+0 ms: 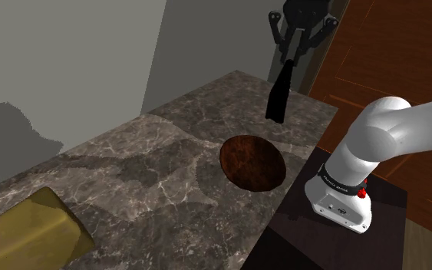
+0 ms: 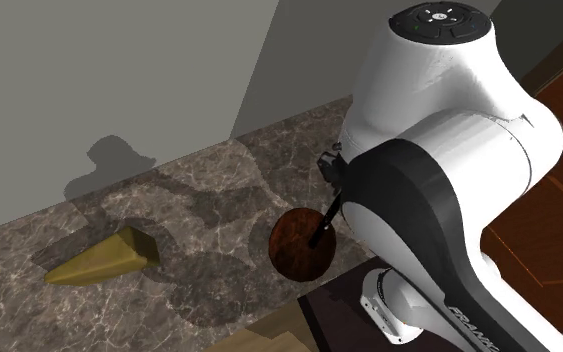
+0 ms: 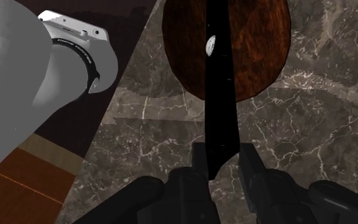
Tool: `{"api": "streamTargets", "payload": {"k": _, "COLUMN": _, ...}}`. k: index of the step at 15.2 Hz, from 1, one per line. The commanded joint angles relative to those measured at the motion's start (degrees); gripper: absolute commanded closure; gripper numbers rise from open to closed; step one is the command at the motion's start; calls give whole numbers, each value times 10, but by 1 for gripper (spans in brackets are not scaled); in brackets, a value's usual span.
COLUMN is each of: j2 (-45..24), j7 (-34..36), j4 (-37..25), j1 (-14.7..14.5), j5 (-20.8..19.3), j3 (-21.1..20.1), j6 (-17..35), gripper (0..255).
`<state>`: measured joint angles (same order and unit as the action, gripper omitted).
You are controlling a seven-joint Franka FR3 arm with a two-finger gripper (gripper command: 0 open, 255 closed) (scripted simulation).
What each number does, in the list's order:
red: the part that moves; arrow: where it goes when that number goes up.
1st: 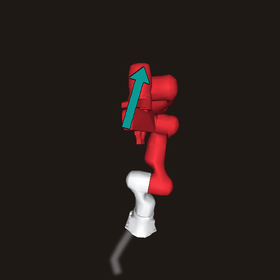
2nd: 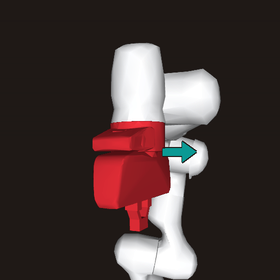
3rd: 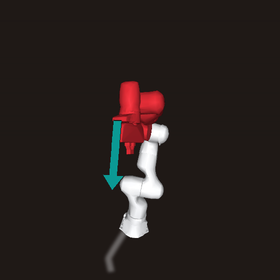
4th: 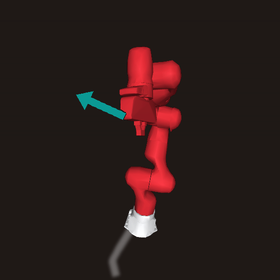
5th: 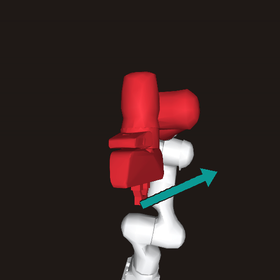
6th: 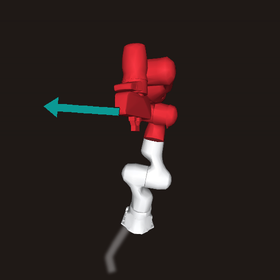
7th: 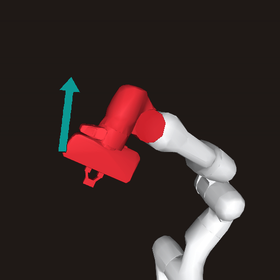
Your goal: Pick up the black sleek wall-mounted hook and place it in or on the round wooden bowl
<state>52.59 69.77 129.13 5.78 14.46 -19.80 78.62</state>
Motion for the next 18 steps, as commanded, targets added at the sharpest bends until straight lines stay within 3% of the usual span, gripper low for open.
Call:
{"api": "streamTargets", "payload": {"k": 1, "j2": 10, "j7": -1, "j4": 22, "j1": -2, "j5": 3, "j3": -2, "j6": 13, "gripper": 255}}
{"api": "streamTargets", "payload": {"k": 18, "j2": 54, "j7": -7, "j4": 171, "j1": -20, "j5": 34, "j3": -31, "j6": 117, "gripper": 255}}
